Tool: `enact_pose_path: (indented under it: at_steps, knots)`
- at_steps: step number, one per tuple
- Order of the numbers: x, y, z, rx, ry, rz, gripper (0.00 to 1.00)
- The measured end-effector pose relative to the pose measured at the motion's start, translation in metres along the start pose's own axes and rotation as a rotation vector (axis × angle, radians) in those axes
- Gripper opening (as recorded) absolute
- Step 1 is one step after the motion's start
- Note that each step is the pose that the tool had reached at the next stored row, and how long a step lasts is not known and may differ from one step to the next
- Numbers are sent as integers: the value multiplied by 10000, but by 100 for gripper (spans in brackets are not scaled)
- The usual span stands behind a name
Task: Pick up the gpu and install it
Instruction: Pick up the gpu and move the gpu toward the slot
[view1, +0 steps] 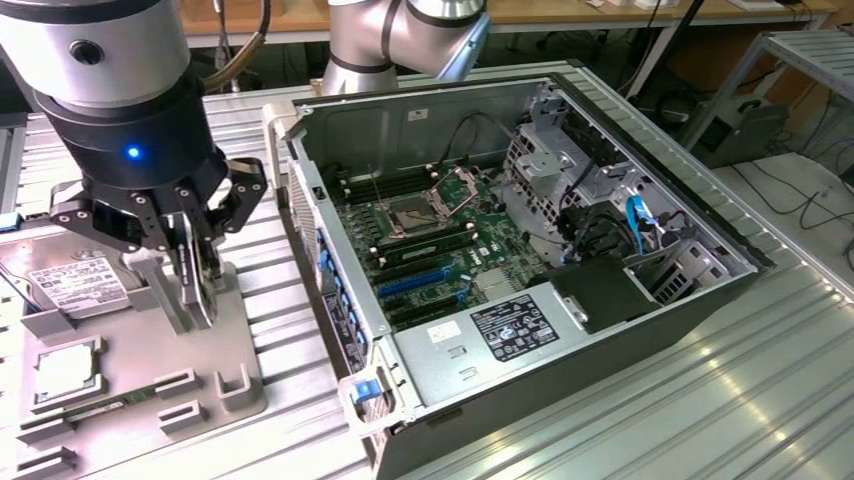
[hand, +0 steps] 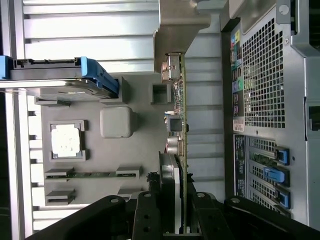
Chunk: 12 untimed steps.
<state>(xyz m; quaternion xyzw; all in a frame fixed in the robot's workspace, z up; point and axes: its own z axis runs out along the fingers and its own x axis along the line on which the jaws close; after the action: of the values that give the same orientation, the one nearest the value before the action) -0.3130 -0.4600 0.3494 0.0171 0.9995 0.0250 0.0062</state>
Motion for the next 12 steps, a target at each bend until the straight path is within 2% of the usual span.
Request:
enact_pose_path:
  at_steps: [12]
  knots:
    - [-2,8,-182,-1,-1,0,28]
